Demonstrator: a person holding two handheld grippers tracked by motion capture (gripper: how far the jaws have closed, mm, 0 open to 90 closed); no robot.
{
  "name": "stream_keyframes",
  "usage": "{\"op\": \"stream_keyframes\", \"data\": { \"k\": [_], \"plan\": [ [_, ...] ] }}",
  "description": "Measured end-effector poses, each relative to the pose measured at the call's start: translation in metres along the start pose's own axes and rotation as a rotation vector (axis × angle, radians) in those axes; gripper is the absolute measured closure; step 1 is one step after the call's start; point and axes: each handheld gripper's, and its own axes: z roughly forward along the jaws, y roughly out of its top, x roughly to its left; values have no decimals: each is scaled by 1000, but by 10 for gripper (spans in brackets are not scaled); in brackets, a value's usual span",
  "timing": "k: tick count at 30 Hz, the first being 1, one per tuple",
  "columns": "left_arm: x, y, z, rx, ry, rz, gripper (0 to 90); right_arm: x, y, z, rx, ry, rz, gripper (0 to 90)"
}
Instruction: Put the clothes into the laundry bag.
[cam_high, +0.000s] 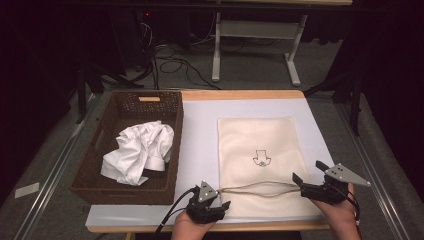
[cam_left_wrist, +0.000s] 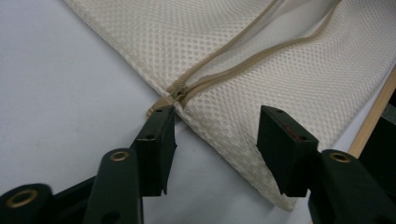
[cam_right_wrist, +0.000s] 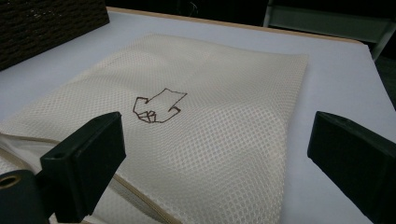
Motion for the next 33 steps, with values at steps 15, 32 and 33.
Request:
{"op": "stream_keyframes", "data": {
  "k": [15, 32, 33],
  "plan": [
    [-7, -1, 3, 6, 45, 55, 817, 2, -1, 4, 12, 10, -7, 58],
    [29, 10, -2, 2, 231, 33, 850, 0, -3, 6, 15, 16, 0, 90],
    [29, 10, -2, 2, 231, 33, 833, 0, -3, 6, 15, 16, 0, 90]
  ]
}}
